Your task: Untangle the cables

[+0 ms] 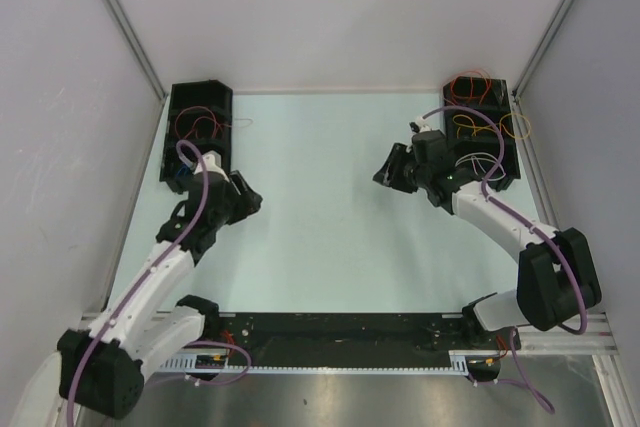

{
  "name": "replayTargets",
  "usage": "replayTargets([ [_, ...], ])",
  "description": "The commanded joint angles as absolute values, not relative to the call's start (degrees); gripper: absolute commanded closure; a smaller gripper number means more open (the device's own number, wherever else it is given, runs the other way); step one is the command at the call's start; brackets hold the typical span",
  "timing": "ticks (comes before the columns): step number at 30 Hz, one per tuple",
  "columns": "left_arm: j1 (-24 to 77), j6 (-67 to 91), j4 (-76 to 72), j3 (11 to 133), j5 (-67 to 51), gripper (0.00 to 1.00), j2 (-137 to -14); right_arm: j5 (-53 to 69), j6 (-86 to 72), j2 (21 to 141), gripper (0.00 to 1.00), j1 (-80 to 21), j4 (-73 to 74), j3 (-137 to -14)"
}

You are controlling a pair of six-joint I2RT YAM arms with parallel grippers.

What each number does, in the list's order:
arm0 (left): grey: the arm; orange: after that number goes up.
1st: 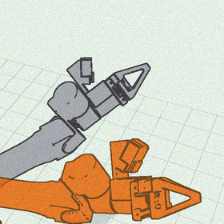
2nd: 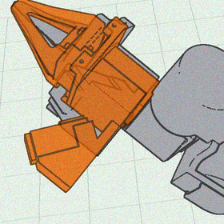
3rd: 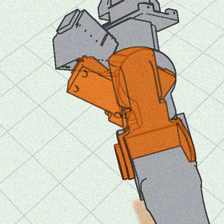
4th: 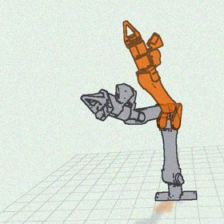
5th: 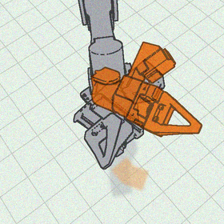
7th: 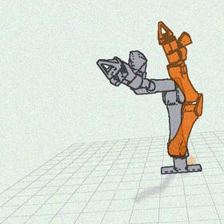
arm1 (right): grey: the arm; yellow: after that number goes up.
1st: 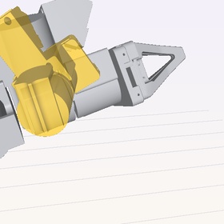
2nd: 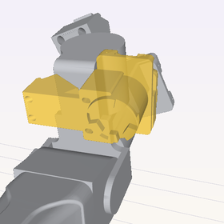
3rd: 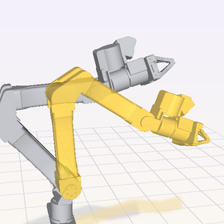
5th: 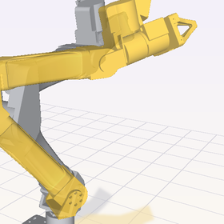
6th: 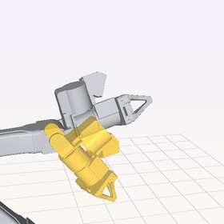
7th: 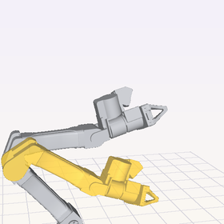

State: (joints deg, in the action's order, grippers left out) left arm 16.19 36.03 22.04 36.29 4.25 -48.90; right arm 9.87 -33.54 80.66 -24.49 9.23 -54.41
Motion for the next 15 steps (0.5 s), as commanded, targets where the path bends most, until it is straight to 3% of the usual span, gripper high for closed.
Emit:
replayTargets([
  [1, 17.1, 41.4, 10.0, 35.6, 10.2, 0.52, -56.8, 1.2, -32.3, 80.2, 0.76, -24.1, 16.1, -55.1],
  [3, 17.1, 42.0, 7.0, 36.0, 12.5, 0.70, -61.9, -3.3, -32.1, 80.3, 1.00, -23.6, 17.7, -55.1],
  [6, 17.1, 41.4, 5.3, 38.7, 15.2, 0.82, -67.9, -4.5, -32.5, 81.2, 1.00, -21.7, 18.1, -55.1],
  [15, 14.4, 38.1, 2.9, 43.6, 19.9, 0.93, -76.9, -6.5, -35.5, 89.9, 1.00, -11.6, 13.6, -55.8],
])
